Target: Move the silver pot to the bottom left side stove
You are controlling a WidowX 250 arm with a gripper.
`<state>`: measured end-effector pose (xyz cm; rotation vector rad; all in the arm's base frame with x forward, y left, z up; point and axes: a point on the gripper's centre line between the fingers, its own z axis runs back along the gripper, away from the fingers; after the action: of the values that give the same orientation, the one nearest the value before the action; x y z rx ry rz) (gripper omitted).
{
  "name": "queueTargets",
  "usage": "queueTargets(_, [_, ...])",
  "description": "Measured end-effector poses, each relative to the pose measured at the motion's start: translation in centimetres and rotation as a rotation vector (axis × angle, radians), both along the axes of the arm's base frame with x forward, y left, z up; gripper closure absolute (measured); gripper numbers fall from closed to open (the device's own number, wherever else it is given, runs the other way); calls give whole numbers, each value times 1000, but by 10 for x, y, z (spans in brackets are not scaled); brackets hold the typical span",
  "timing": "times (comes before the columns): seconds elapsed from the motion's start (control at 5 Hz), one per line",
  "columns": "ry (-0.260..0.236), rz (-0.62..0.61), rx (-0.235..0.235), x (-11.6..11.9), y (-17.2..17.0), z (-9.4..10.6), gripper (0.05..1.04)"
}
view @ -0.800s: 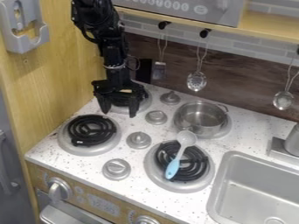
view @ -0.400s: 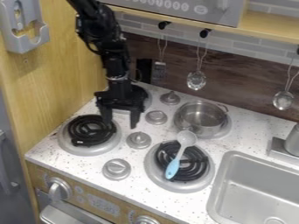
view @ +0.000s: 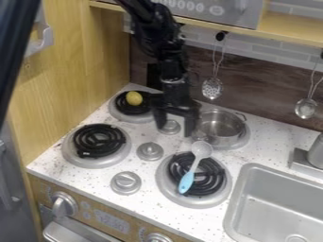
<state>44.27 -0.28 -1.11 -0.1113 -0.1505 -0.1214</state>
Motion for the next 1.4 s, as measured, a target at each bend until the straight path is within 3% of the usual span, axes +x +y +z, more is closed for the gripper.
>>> queueTargets(0.4, [-56, -152, -6, 36, -59, 5, 85])
queueTargets(0.6, [-64, -181, 2, 45, -69, 3, 85])
queueTargets(1.0, [-21, -222, 24, 52, -82, -29, 85])
queueTargets(1.2, [-5, -229, 36, 52, -81, -40, 143])
queueTargets(1.4, [-14, -240, 36, 53, -81, -39, 449])
